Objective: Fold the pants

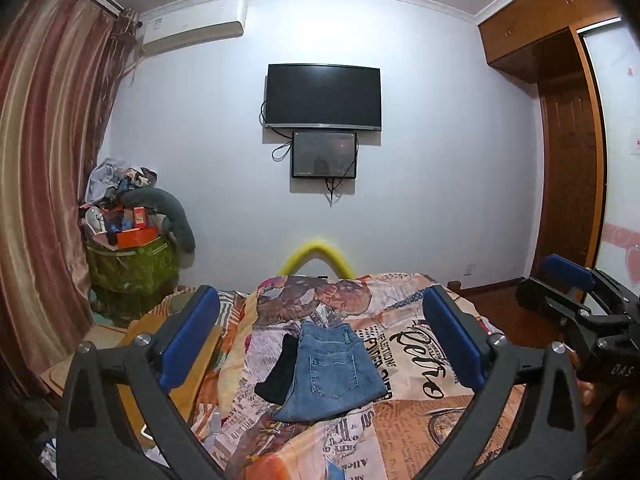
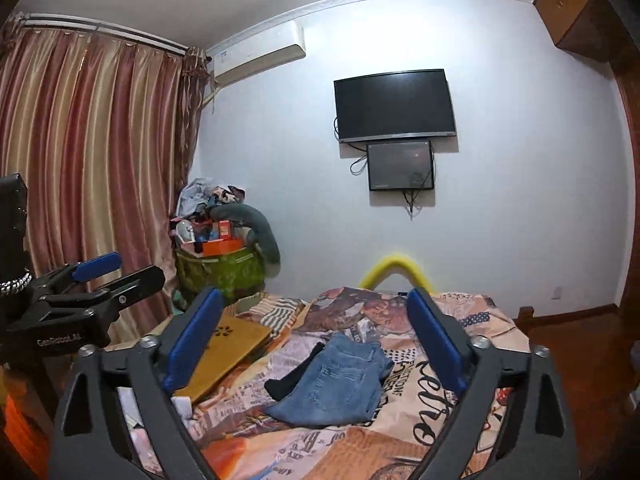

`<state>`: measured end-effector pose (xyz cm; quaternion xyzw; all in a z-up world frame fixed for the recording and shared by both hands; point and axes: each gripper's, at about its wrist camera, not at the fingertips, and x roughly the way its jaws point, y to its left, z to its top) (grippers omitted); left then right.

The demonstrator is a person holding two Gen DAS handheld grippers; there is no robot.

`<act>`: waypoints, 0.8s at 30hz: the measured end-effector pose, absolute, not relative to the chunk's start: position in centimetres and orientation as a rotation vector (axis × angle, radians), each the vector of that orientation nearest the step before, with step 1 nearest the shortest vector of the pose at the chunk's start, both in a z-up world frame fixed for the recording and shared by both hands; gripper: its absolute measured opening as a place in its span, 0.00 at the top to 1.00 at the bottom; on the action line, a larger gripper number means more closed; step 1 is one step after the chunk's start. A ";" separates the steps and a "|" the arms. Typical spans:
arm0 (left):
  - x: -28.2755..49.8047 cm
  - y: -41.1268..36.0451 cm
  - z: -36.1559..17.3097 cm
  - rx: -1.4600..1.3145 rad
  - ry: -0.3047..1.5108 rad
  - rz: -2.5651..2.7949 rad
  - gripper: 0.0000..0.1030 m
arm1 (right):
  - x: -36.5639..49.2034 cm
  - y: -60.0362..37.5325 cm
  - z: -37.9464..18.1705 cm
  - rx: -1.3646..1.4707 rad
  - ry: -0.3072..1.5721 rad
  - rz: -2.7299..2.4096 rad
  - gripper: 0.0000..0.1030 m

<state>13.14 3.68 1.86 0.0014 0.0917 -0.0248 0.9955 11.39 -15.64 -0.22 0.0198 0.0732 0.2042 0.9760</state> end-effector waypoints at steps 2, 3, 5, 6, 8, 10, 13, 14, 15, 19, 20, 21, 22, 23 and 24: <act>12.7 3.5 1.8 0.000 0.186 -0.051 0.00 | 11.0 -15.6 -0.3 0.029 0.142 0.399 0.03; 12.6 3.5 1.7 0.002 0.186 -0.051 0.00 | 11.0 -15.7 -0.3 0.030 0.142 0.398 0.02; 12.7 3.3 1.6 0.004 0.185 -0.051 0.00 | 11.0 -15.7 -0.3 0.035 0.143 0.397 0.01; 12.7 3.3 1.6 0.003 0.185 -0.052 0.00 | 11.0 -15.8 -0.4 0.037 0.145 0.393 0.01; 12.5 3.2 1.4 0.003 0.187 -0.057 0.00 | 10.9 -15.9 -0.5 0.040 0.147 0.387 0.01; 12.4 3.1 1.2 0.003 0.188 -0.059 0.00 | 10.6 -16.1 -0.7 0.044 0.149 0.386 0.01; 12.7 3.2 1.1 0.000 0.194 -0.060 0.00 | 10.5 -16.2 -1.0 0.042 0.153 0.384 0.01; 12.8 3.2 1.0 -0.002 0.196 -0.060 0.00 | 10.5 -16.2 -1.1 0.043 0.154 0.382 0.01; 12.8 3.2 1.0 -0.003 0.198 -0.061 0.00 | 10.5 -16.2 -1.1 0.043 0.156 0.382 0.01; 13.0 3.2 0.8 -0.004 0.200 -0.062 0.00 | 10.3 -16.3 -1.3 0.041 0.161 0.379 0.01; 13.0 3.2 0.8 -0.005 0.203 -0.064 0.00 | 10.3 -16.3 -1.4 0.040 0.161 0.378 0.01; 13.0 3.2 0.7 -0.005 0.204 -0.066 0.00 | 10.2 -16.3 -1.4 0.039 0.162 0.376 0.01; 13.0 3.2 0.6 -0.006 0.206 -0.068 0.00 | 10.2 -16.3 -1.4 0.039 0.163 0.375 0.01; 13.0 3.2 0.5 -0.006 0.207 -0.069 0.00 | 10.2 -16.3 -1.4 0.039 0.164 0.375 0.01; 13.1 3.2 0.5 -0.006 0.208 -0.070 0.00 | 10.2 -16.3 -1.4 0.040 0.165 0.375 0.01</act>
